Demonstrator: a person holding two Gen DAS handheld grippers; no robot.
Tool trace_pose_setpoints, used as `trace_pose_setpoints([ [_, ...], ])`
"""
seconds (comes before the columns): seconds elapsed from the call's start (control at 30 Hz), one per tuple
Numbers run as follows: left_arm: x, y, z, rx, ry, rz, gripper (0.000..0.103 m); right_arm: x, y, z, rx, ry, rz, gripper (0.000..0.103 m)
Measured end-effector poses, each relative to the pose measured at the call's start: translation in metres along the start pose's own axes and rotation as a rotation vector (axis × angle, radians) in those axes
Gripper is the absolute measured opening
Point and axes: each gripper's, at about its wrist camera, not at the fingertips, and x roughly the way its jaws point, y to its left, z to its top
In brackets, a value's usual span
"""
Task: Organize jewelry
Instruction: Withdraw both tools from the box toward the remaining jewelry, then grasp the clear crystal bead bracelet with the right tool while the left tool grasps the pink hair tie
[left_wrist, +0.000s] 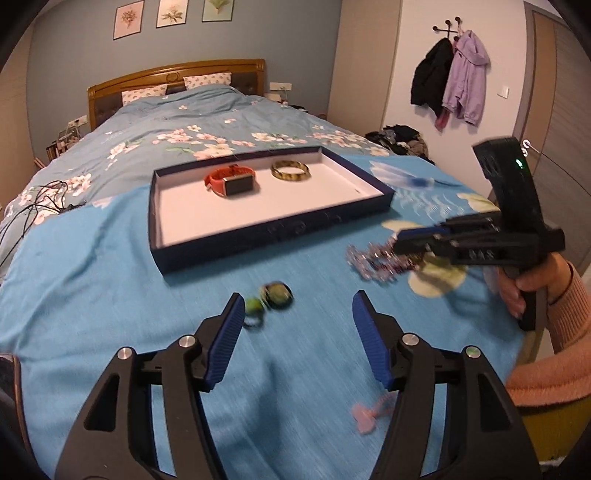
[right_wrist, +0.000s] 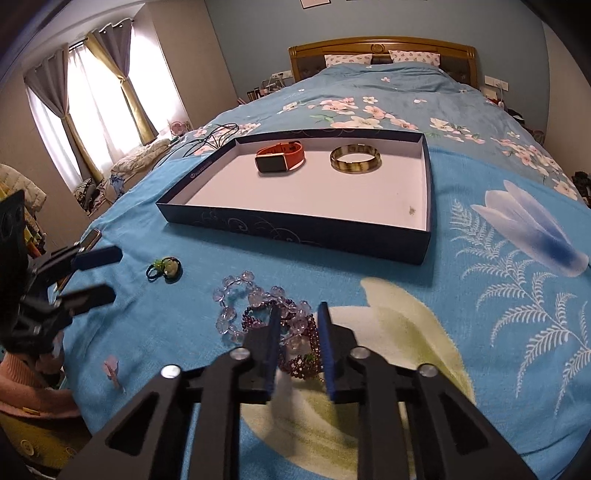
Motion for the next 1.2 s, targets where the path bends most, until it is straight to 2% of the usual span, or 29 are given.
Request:
trace_pose_setpoints([
  [0.03,-0.001,-0.002,-0.004,0.003,0.006,-0.002,0.06,0.0,0.0,-0.001,-0.001,0.001,-0.002,0.008],
  [0.33,-0.014,-0.014,-0.02,0.038,0.03,-0.074,0.06,-0.019,0.012,0.008,-0.014,-0.076,0.034,0.008],
  [0.5,-0.018,-0.025,-0.034,0.072,0.056,-0.088,0.058,-0.032,0.019,0.02,-0.012,-0.134,0.072,0.008],
  [0.7,-0.017,-0.031,-0.044,0.093,0.088,-0.098,0.053,-0.045,0.024,0.025,-0.013,-0.182,0.079,0.008],
  [0.83,-0.007,-0.029,-0.045,0.092,0.14,-0.098,0.041,-0.055,0.025,0.026,-0.01,-0.207,0.077,0.008],
  [0.9,-0.004,-0.028,-0.047,0.09,0.155,-0.097,0.038,-0.056,0.024,0.025,-0.009,-0.21,0.078,0.008],
  [1.0,-0.004,-0.028,-0.048,0.08,0.157,-0.105,0.032,-0.057,0.024,0.024,-0.004,-0.211,0.075,0.008],
  [1.07,-0.004,-0.028,-0.049,0.07,0.16,-0.113,0.02,-0.057,0.024,0.023,0.0,-0.212,0.078,0.008],
  [1.2,-0.005,-0.023,-0.048,0.045,0.151,-0.115,0.014,-0.057,0.023,0.021,0.004,-0.21,0.084,0.008],
])
